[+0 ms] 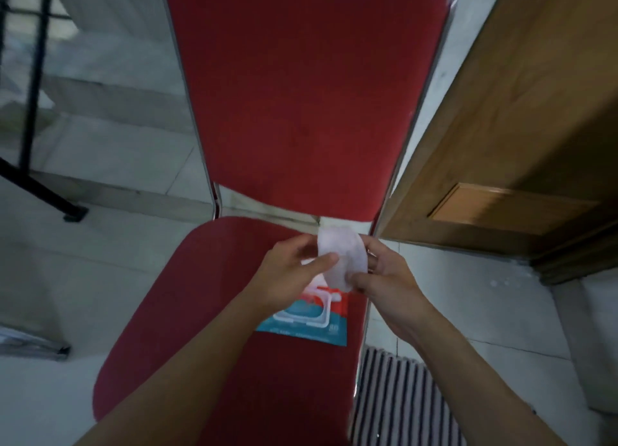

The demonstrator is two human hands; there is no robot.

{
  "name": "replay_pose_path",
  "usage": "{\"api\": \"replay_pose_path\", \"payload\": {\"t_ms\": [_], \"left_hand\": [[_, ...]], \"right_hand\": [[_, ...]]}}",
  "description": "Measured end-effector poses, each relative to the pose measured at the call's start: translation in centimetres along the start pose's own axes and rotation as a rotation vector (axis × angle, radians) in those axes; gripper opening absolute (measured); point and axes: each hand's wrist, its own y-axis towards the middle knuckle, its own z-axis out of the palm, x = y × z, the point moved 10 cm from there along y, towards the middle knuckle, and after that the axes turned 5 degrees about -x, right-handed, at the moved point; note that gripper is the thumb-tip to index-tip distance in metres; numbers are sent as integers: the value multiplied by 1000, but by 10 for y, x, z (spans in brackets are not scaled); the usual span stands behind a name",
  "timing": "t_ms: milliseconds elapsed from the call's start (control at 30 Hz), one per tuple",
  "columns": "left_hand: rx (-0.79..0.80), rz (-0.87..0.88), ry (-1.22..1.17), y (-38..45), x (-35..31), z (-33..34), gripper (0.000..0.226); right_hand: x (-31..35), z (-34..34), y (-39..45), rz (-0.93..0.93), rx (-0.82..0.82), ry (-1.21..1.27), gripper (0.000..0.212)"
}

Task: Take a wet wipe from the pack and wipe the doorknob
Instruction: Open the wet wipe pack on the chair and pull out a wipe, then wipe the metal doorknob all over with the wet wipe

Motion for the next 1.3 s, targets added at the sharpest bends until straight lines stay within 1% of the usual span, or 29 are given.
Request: {"api": "replay_pose_path", "payload": {"t_ms": [67,133,200,267,300,367,433,567,667,733,800,867,900,933,1033,1067,1100,1167,1200,1300], "left_hand": [[0,28,-42,-4,-48,2,22],[10,100,-32,-9,-98,4,12],[21,158,-26,-16,-148,6,8],[36,216,-31,-24,-191,10,8],[48,243,-48,-28,-216,14,6],[76,267,-83,-35,-251,22,4],[135,282,-112,-42,-285,35,10],[243,302,-187,-57,-340,67,8],[298,293,-223,-63,-369,95,19],[328,270,-234,-62,-384,118,29],[354,250,-228,-57,-398,141,44],[390,247,-194,-54,-415,166,61],[410,253,-177,-52,-426,182,62],[425,265,-164,-50,-436,196,56],[439,310,-147,-40,-470,239,22],[441,323,-155,-35,-481,254,12],[443,334,-164,-31,-490,267,7],[448,365,-173,-23,-508,291,13],[453,374,-193,-18,-518,306,12],[473,340,-301,-6,-537,344,7]], "right_hand": [[42,-9,-15,-37,3,27,55],[82,-21,-30,-75,-20,72,41],[127,-39,-50,-132,-77,91,24],[163,-56,-68,-186,-137,72,15],[183,-68,-78,-209,-169,57,14],[211,-86,-96,-236,-200,39,20],[239,-106,-114,-267,-207,38,22],[280,-147,-144,-317,-251,70,17],[298,-177,-160,-349,-283,111,13],[308,-201,-169,-366,-296,138,20],[316,-225,-173,-376,-302,161,26],[324,-253,-175,-378,-315,174,26],[329,-271,-176,-386,-316,180,25],[333,-286,-176,-391,-314,190,24],[349,-339,-179,-417,-293,259,19],[354,-357,-180,-434,-282,287,22],[359,-373,-181,-445,-273,315,26],[367,-405,-184,-469,-273,358,30],[372,-423,-184,-484,-284,363,29],[379,-468,-183,-503,-354,360,19]]}}
